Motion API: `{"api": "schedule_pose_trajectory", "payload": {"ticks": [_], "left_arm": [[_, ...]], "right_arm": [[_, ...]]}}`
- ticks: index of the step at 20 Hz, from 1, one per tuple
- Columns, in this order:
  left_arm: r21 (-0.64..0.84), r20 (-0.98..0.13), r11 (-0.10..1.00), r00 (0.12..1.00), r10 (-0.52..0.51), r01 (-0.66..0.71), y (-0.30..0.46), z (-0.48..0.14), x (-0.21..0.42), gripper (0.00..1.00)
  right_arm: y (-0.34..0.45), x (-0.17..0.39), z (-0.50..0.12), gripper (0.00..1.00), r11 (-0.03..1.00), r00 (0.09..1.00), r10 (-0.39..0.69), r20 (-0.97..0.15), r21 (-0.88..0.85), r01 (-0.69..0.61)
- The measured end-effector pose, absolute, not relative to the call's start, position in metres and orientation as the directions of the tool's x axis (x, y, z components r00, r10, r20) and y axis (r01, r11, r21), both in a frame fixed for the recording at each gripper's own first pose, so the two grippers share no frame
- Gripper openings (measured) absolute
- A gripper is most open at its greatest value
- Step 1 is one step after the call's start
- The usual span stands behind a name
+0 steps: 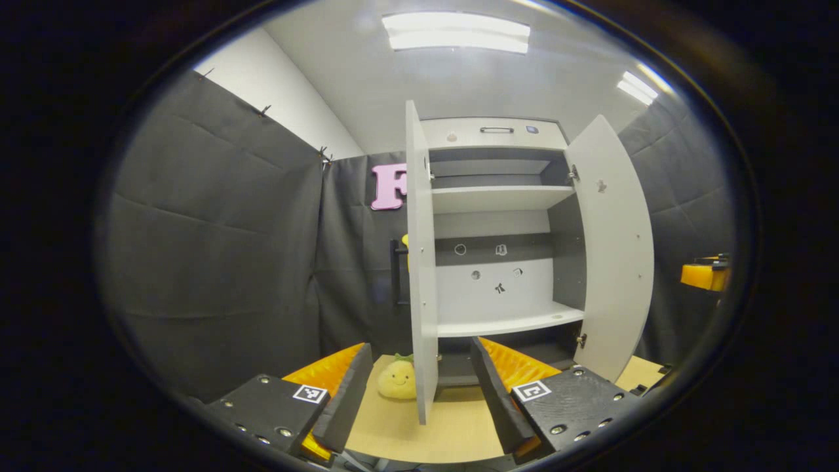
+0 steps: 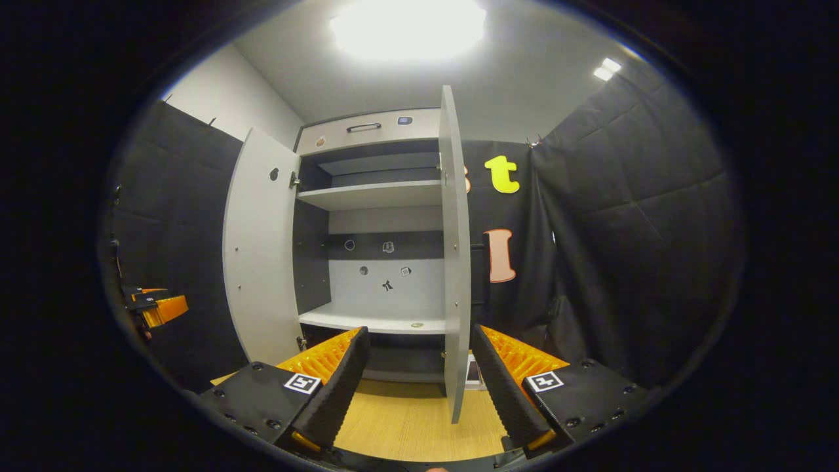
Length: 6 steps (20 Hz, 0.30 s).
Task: Open the right door of the double-door shoe cabinet with the right hand, and open the left door with the left hand.
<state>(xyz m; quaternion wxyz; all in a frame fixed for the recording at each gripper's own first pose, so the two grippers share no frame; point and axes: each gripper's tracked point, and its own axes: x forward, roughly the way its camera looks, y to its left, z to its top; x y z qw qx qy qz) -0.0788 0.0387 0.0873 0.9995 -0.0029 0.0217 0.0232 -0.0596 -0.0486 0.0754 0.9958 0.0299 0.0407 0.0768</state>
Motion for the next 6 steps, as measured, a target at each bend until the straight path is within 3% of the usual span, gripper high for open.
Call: {"api": "schedule_pose_trajectory", "payload": {"ticks": [6], "left_arm": [[0.002,-0.038,0.999,0.999,0.039,-0.039,0.0382,0.0874,-0.0786,0.87]], "right_arm": [[-0.0483,-0.0597,0.0755,0.98,0.988,0.986,0.15,-0.073,0.045,-0.147]]}}
